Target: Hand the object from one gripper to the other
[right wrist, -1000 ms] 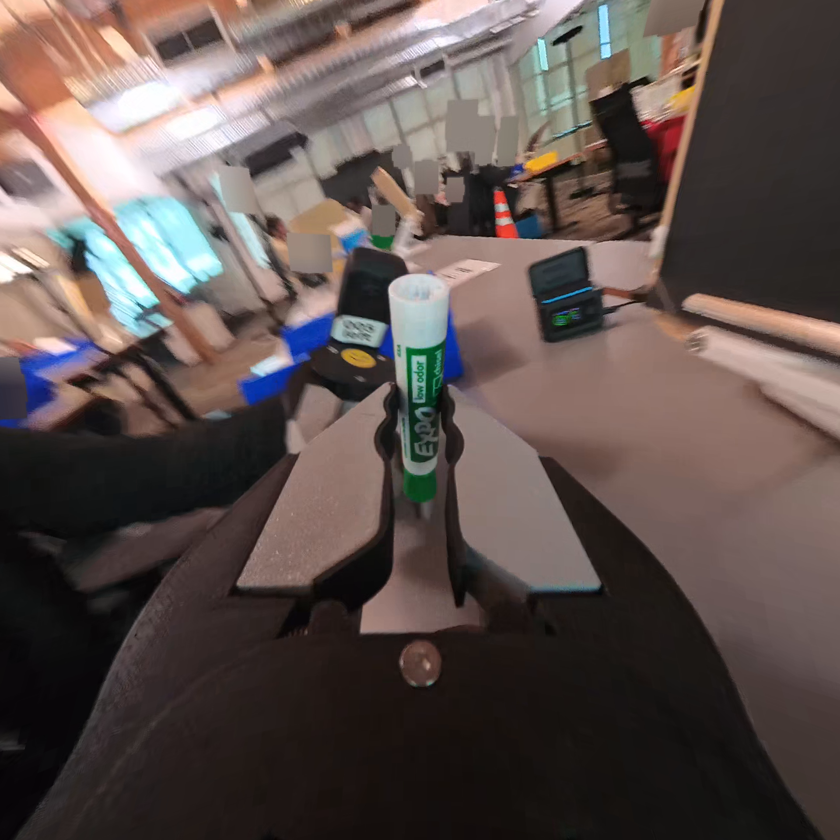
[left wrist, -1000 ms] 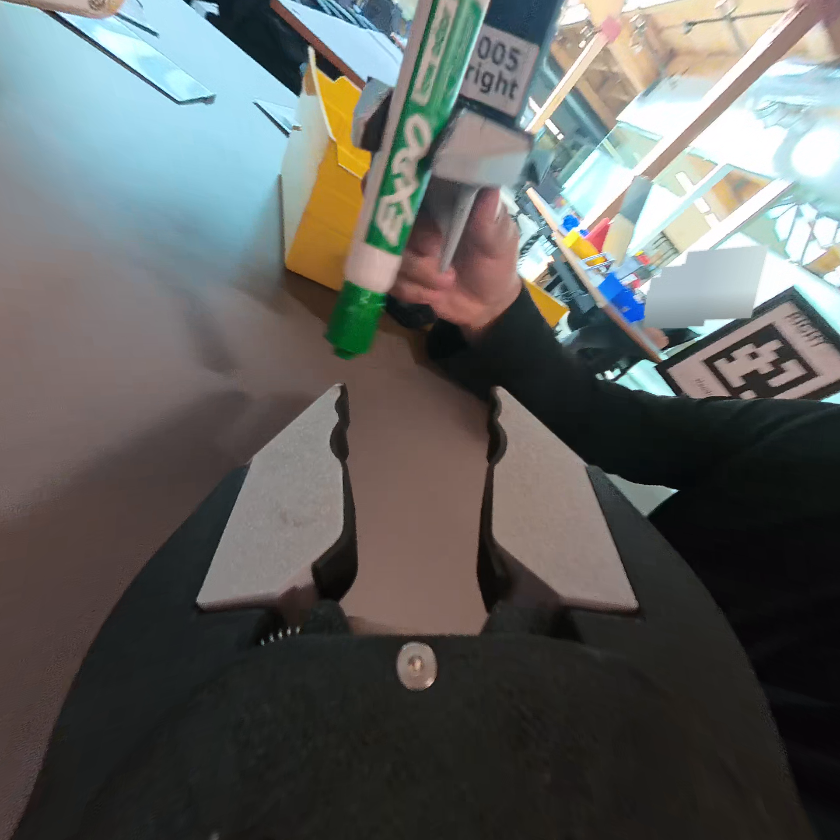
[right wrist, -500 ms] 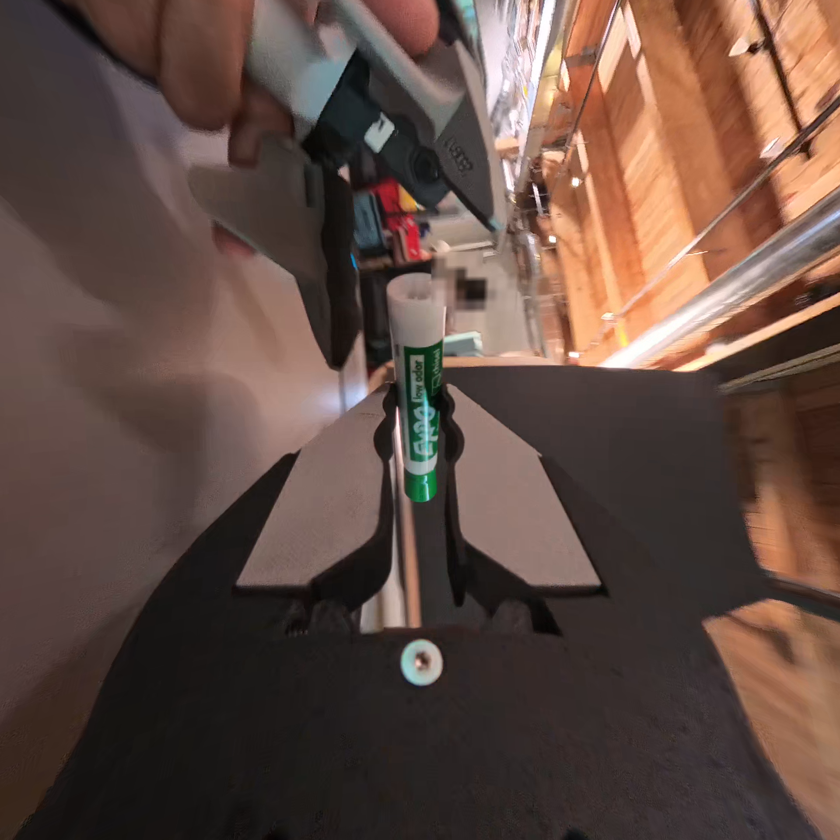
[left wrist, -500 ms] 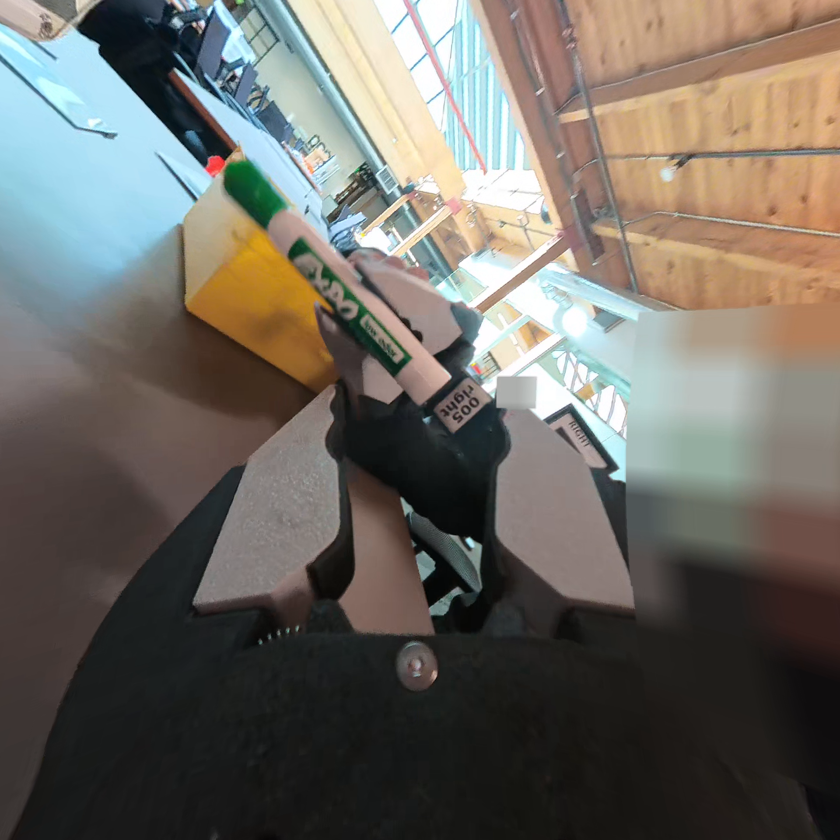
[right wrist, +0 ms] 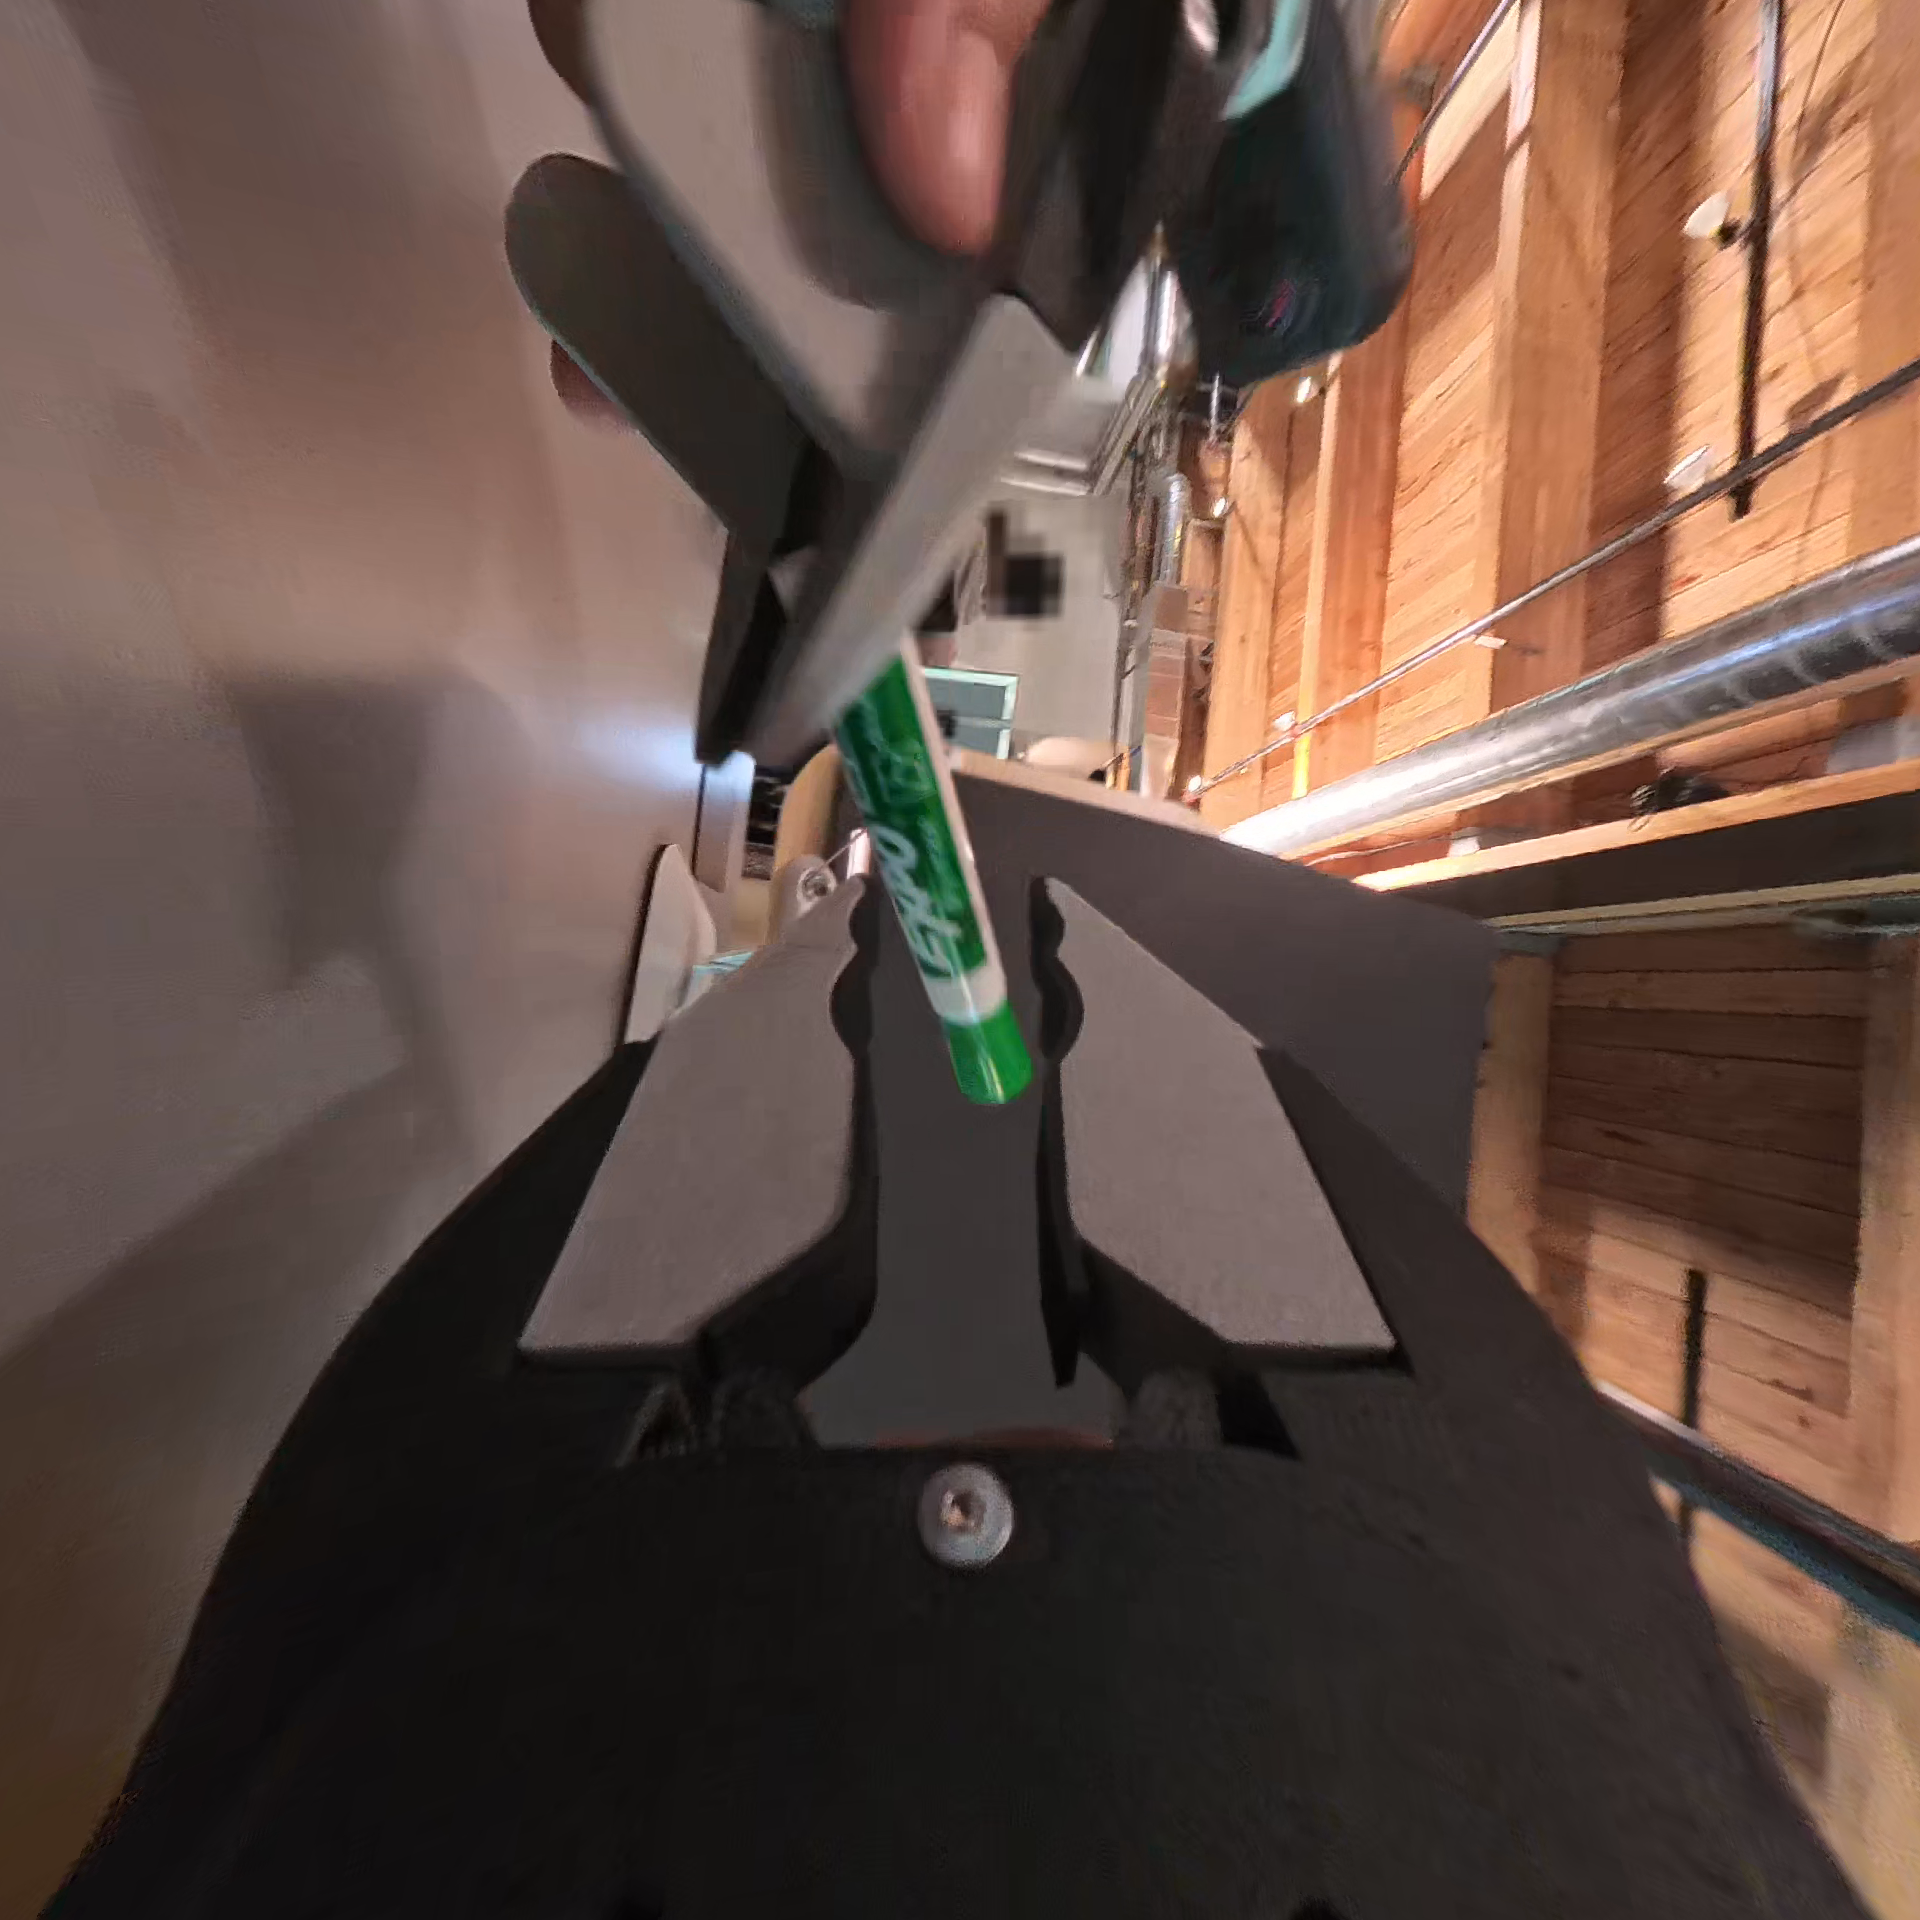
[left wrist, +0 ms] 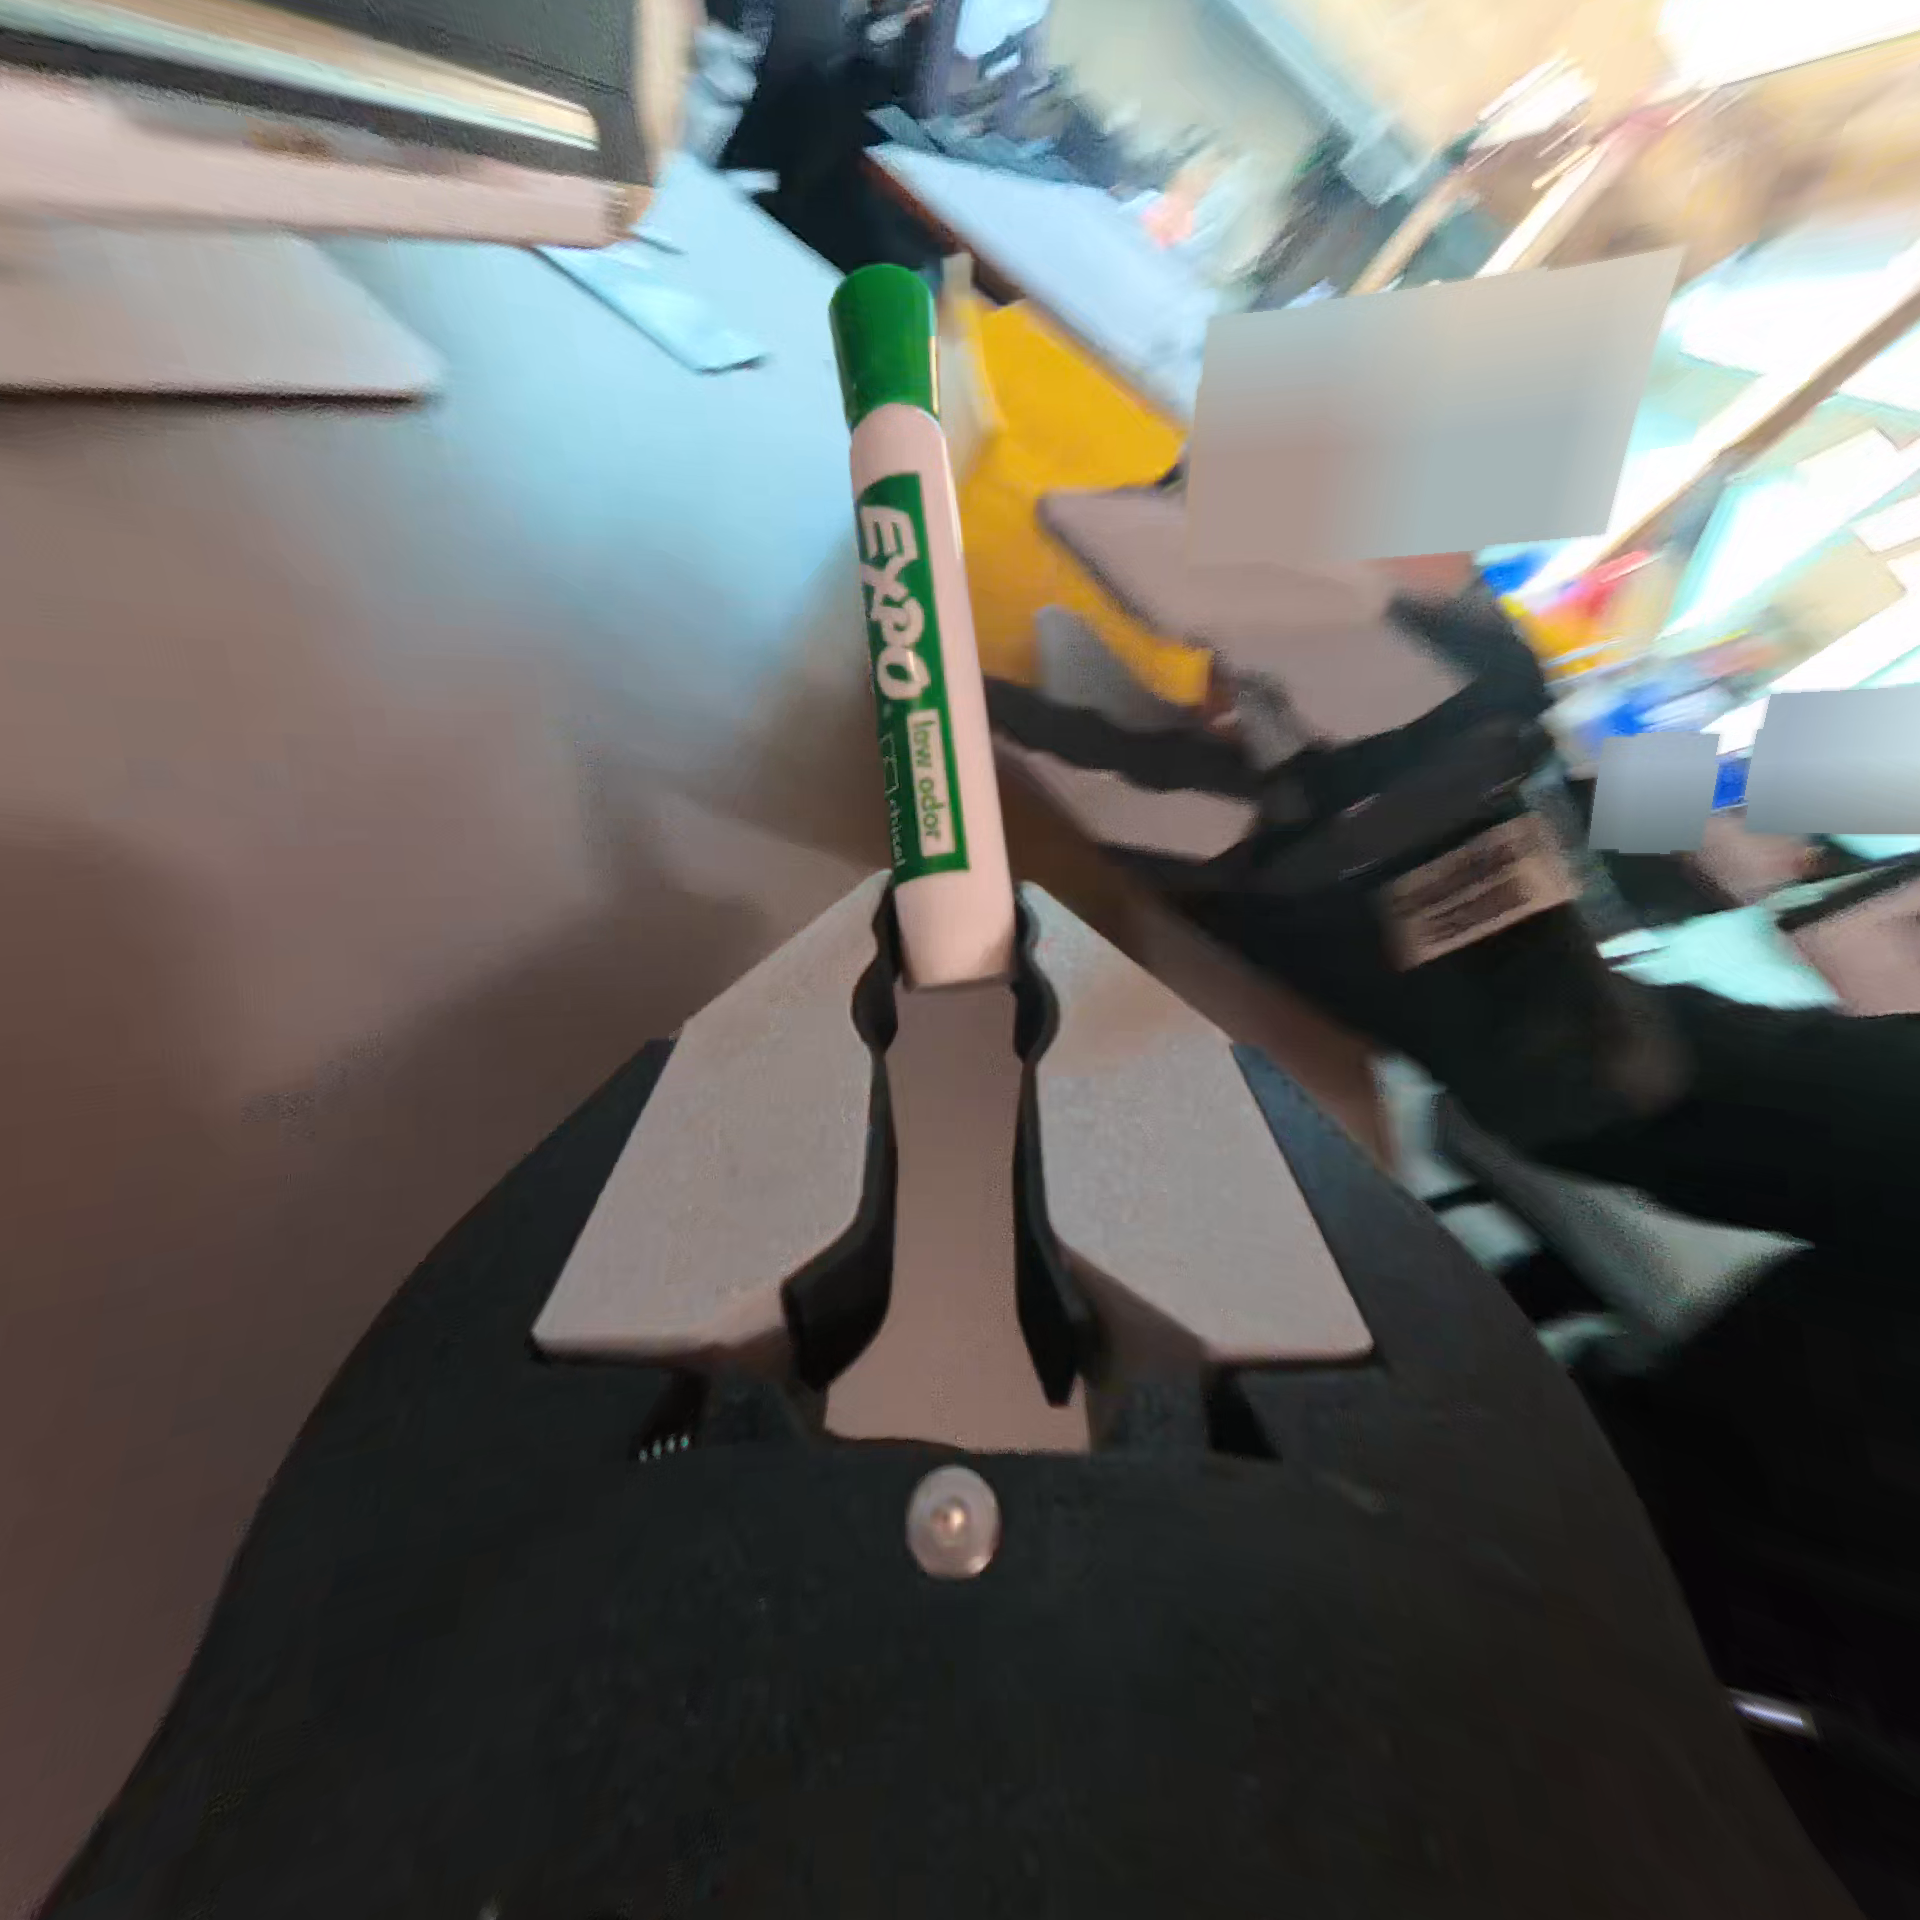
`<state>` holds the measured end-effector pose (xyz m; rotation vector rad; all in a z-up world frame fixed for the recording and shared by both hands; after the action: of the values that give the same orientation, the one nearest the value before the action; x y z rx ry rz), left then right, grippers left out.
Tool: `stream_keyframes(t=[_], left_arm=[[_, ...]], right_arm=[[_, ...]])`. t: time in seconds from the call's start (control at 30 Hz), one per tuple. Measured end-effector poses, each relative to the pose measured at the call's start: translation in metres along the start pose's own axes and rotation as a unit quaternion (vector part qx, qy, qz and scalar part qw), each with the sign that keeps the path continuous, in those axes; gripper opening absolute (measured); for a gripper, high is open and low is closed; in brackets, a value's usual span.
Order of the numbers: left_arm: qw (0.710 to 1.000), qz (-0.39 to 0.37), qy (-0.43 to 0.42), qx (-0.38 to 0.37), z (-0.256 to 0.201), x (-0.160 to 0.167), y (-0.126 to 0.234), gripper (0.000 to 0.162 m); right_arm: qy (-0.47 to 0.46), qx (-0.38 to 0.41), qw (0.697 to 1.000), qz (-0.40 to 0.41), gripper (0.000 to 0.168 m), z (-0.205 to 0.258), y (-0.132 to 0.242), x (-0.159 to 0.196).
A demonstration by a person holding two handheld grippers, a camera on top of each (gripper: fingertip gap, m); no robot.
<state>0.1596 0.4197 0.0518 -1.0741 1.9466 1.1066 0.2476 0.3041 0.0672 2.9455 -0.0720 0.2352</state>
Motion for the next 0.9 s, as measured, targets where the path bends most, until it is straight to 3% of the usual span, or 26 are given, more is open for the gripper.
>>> stream_keyframes(t=[0.13,0.27,0.33,0.4,0.5,0.57,0.63,0.73,0.9], left_arm=[[0.98,0.018,-0.156,-0.123,-0.005,-0.002,0.006,0.016],[0.95,0.066,-0.266,-0.151,-0.02,0.006,0.002,0.017],[0.948,0.065,-0.28,-0.137,-0.027,0.008,-0.001,0.017],[0.953,0.054,-0.273,-0.12,-0.031,0.007,0.0,0.017],[0.965,0.013,-0.243,-0.097,-0.031,0.0,0.007,0.016],[0.972,-0.006,-0.216,-0.087,-0.027,-0.004,0.011,0.043],[0.976,-0.034,-0.198,-0.085,-0.022,-0.009,0.016,0.056],[0.977,-0.065,-0.161,-0.121,-0.006,-0.012,0.019,0.051],[0.962,-0.046,-0.156,-0.22,0.019,-0.006,0.012,0.045]], right_arm=[[-0.069,-0.02,0.997,-0.016,0.049,-0.001,0.0,0.012],[-0.068,-0.042,0.996,-0.037,0.051,0.004,0.0,0.005],[-0.058,-0.071,0.995,-0.031,0.04,0.01,-0.004,0.001],[-0.046,-0.09,0.995,-0.015,0.014,0.015,-0.007,0.001],[-0.098,-0.086,0.991,-0.017,0.013,0.008,-0.006,0.002],[-0.175,-0.06,0.983,-0.008,0.013,-0.003,-0.003,0.01],[-0.27,-0.027,0.963,0.0,0.013,-0.017,0.002,0.024],[-0.42,-0.011,0.907,0.02,0.013,-0.043,0.025,0.039],[-0.61,-0.036,0.791,0.03,0.013,-0.091,0.098,0.08]])
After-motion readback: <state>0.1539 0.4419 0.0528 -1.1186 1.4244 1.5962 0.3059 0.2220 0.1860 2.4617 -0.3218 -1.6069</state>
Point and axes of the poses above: each gripper's, where its closed fingertips meet, y back along the fingers, x out of its underside, z = x × y across the jaws, the point moved 9 cm from there along y, back along the fingers, and after that the axes turned 13 degrees about -x, right-handed, at the moved point
